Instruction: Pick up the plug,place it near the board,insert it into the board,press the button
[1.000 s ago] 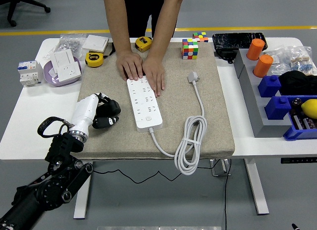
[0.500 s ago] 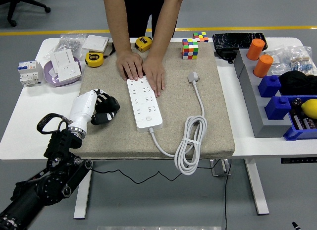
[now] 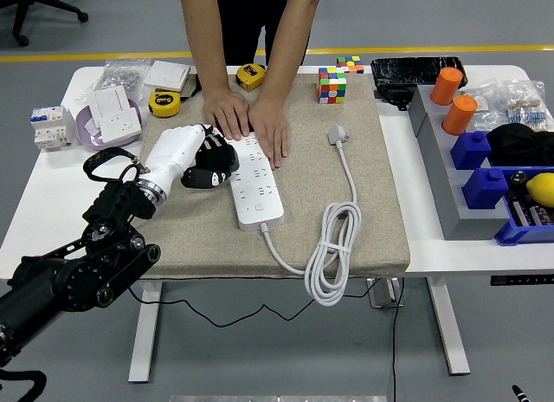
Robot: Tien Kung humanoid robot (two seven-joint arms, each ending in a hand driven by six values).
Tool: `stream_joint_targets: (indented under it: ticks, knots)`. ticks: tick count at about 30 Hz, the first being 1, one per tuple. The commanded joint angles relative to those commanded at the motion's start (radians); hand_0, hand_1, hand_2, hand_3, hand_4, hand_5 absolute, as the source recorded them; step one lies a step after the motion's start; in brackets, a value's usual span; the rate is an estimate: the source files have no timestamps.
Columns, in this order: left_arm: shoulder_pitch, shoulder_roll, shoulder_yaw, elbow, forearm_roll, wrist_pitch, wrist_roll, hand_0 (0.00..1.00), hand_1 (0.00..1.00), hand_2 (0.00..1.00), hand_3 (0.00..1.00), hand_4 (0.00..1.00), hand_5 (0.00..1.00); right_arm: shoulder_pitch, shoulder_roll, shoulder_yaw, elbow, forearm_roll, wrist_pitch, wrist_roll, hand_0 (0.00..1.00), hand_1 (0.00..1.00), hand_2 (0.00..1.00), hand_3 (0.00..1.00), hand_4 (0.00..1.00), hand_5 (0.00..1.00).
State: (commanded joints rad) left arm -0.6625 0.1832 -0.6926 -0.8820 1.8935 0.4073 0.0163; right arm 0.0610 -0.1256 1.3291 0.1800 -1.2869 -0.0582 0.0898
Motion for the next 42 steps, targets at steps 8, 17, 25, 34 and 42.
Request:
stream_joint_targets:
  ticks: [8,17,25,34,42]
  knots:
    - [-0.062,0.051,0.120,-0.022,-0.039,-0.021,-0.011,0.528,0.508,0.433,0.477,0.568,0.002,-0.002,-0.004,0.014,0.000,-0.003,-0.001,-0.003,0.942,0.853,0.795,0.799,0.998,0.998]
    - [-0.045,0.055,0.124,-0.005,-0.132,-0.067,-0.022,0.534,0.515,0.430,0.459,0.554,0.002,-0.014,0.000,0.036,0.000,-0.023,-0.002,-0.008,0.941,0.853,0.796,0.799,0.998,0.998]
    - [-0.030,0.042,0.114,0.022,-0.205,-0.075,-0.032,0.536,0.515,0.429,0.457,0.554,0.002,-0.009,-0.005,0.026,0.000,-0.016,-0.001,-0.006,0.941,0.853,0.795,0.799,0.998,0.998]
    - [-0.024,0.036,0.109,0.042,-0.248,-0.074,-0.040,0.537,0.517,0.430,0.458,0.554,0.002,-0.016,-0.004,0.031,0.000,-0.025,-0.001,-0.009,0.941,0.853,0.796,0.799,0.998,0.998]
    - [-0.025,0.030,0.109,0.046,-0.249,-0.074,-0.042,0.541,0.524,0.430,0.458,0.548,0.002,-0.013,-0.005,0.027,0.000,-0.022,-0.001,-0.007,0.942,0.854,0.796,0.799,0.998,0.998]
